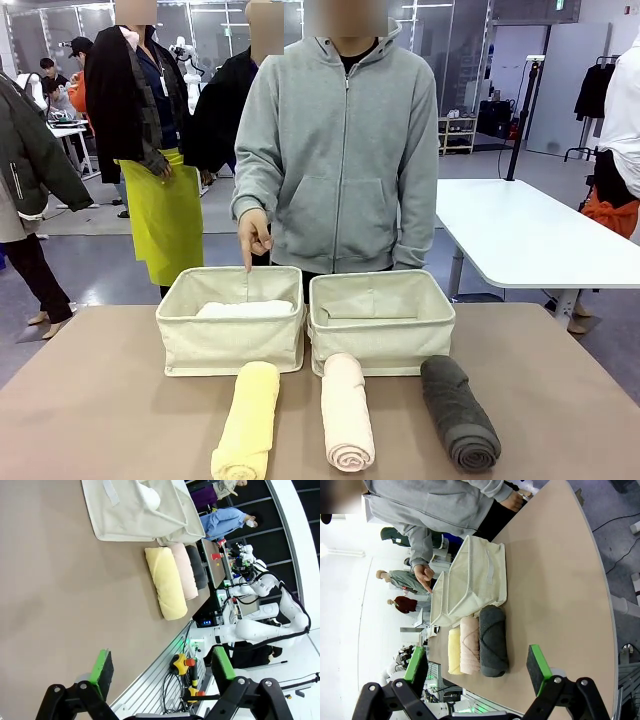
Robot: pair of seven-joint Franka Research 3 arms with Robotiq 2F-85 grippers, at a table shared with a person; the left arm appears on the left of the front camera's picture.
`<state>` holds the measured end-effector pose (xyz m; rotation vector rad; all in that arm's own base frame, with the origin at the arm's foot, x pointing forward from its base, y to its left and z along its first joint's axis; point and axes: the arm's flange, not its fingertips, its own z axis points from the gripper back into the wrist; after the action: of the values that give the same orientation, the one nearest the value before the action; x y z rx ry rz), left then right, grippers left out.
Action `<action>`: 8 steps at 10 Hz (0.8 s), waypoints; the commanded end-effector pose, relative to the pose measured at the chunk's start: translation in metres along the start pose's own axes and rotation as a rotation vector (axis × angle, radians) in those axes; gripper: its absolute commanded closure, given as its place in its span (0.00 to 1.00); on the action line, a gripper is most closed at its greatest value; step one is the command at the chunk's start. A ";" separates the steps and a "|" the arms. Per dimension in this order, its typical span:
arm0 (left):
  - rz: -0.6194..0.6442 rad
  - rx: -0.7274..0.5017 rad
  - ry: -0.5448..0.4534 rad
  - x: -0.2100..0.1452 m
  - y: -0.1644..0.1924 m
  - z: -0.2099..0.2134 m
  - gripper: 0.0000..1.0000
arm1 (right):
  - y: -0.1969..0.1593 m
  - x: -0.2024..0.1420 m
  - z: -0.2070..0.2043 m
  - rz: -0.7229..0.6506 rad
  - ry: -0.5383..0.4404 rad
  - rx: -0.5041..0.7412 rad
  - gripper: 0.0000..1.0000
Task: Divide the towels into two baskets.
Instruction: Pick up one hotel-folded towel from the bottom of the table and place it in the Fabric basket indicated by the person.
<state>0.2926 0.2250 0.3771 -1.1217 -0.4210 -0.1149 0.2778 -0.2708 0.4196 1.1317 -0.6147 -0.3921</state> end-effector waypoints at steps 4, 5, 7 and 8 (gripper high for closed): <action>-0.050 0.177 0.133 0.035 -0.065 -0.092 0.00 | 0.003 0.000 0.002 0.003 -0.004 0.015 0.00; -0.007 0.192 0.138 0.034 -0.074 -0.115 0.00 | 0.003 0.000 0.002 0.003 -0.004 0.015 0.00; 0.034 0.281 0.123 0.027 -0.088 -0.161 0.00 | 0.003 0.000 0.002 0.003 -0.004 0.015 0.00; 0.049 0.330 0.111 0.025 -0.093 -0.183 0.00 | 0.003 0.000 0.002 0.003 -0.004 0.015 0.00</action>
<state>0.3590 0.0553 0.4149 -0.8371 -0.2817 -0.1155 0.2780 -0.2705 0.4198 1.1327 -0.6143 -0.3907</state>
